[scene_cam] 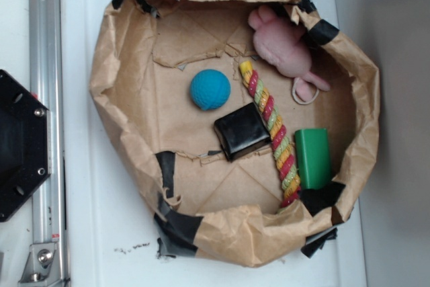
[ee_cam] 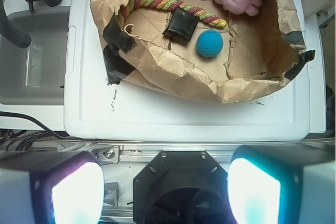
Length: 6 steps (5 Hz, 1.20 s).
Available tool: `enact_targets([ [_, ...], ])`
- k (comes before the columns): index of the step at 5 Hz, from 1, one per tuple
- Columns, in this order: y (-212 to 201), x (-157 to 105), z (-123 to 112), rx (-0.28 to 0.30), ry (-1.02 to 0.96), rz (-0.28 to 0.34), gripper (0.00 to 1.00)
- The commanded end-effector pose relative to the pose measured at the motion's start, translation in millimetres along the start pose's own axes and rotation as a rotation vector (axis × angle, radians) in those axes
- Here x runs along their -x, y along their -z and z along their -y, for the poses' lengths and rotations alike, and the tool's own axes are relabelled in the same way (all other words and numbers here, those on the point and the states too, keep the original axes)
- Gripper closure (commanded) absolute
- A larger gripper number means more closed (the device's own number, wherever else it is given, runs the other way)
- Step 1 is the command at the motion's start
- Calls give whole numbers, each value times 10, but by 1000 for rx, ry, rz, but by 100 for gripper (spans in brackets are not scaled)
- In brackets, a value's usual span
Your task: Grab the black box.
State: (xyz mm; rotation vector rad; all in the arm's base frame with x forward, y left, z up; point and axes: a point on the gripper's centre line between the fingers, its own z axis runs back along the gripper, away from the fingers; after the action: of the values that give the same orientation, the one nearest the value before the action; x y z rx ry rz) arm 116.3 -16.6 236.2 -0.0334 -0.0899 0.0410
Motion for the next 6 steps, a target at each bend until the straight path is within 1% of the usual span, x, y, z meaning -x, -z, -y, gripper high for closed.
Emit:
enact_targets([
  [1,0,0,0,0,0,0,0],
  [2,354,-475,-128,-18,-70,84,0],
  [3,560,-761,-163,-73,-121,122,0],
  [4,868,-955,-184,-69,-181,123,0],
  [5,1222,-1040,-194,-81,-177,126,0],
  [6,1563,-1188,-377,-99,-218,132,0],
])
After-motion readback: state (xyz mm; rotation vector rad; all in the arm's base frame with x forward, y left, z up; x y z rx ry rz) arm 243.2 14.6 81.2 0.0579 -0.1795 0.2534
